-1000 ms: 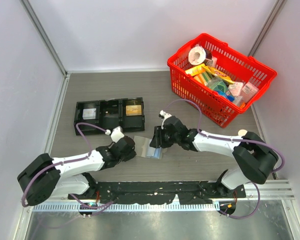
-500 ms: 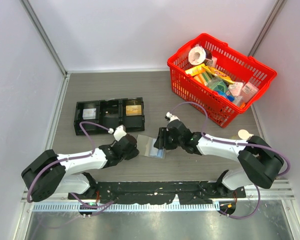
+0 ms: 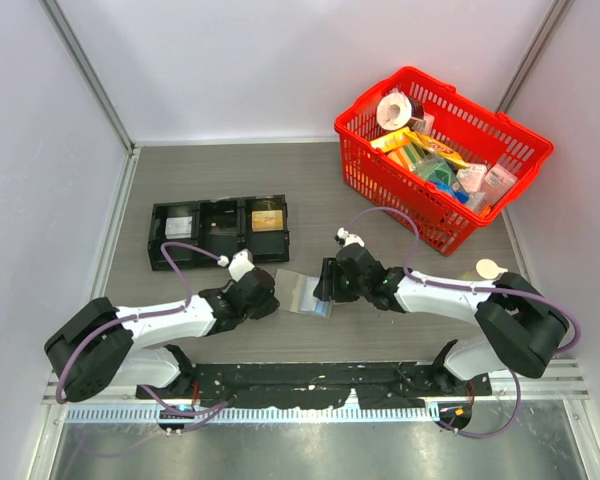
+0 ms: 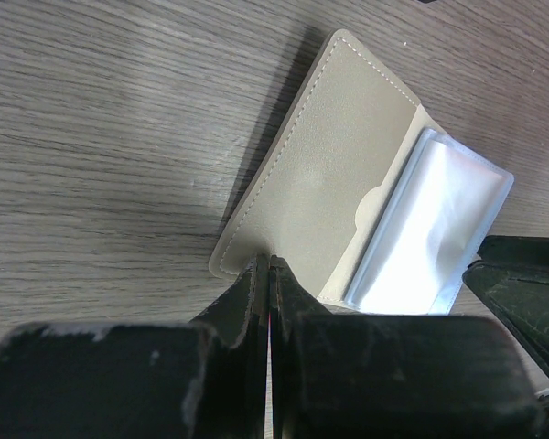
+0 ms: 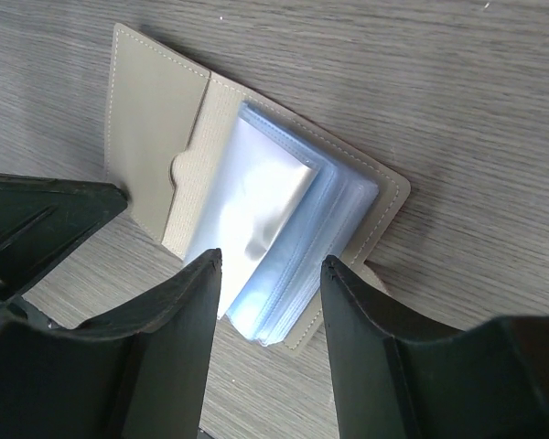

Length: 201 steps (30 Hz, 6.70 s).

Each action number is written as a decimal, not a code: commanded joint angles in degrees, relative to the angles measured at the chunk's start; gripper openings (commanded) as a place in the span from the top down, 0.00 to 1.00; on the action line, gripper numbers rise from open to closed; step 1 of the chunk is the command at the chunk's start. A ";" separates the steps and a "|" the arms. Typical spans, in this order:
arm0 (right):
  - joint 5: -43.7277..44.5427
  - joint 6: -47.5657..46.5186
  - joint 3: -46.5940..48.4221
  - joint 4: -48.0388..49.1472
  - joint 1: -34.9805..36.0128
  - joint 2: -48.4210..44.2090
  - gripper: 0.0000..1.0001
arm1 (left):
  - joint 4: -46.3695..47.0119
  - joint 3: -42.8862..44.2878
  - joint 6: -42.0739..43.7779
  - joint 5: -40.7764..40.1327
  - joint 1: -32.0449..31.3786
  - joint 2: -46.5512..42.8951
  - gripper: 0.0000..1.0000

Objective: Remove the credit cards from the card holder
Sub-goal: Remove the credit card from the card holder.

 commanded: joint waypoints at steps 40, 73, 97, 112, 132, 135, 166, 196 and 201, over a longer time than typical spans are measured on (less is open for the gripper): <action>-18.38 -7.08 9.16 7.81 0.68 5.90 0.55 | -8.55 -0.33 -1.15 -0.69 -2.74 -13.06 0.78; -0.04 -11.31 9.17 -6.07 1.30 0.90 0.51 | -7.95 13.55 8.69 0.97 -2.13 -6.93 0.71; -11.96 -6.92 6.62 6.20 -1.25 -1.22 0.51 | -7.15 14.70 11.86 3.70 0.16 2.91 0.89; -22.87 -0.23 -4.37 24.23 -8.37 6.78 0.55 | -4.52 8.19 8.69 4.40 0.86 6.52 0.99; -28.50 -0.23 -4.72 29.16 -8.11 12.59 0.62 | -3.03 5.99 7.02 6.07 0.77 7.05 1.00; -29.30 0.38 -4.63 30.31 -7.76 13.73 0.62 | -2.76 5.99 6.93 6.33 0.86 7.49 1.00; -37.65 4.07 0.21 39.45 -6.52 22.00 0.63 | -8.20 8.54 12.38 5.46 0.86 8.72 1.00; -41.43 6.89 -7.18 45.61 -13.73 16.46 0.89 | -14.36 9.33 14.41 5.19 0.95 9.34 1.00; -38.62 2.51 -7.88 36.93 -15.75 12.43 0.99 | -14.36 8.98 14.40 5.19 0.95 8.72 1.00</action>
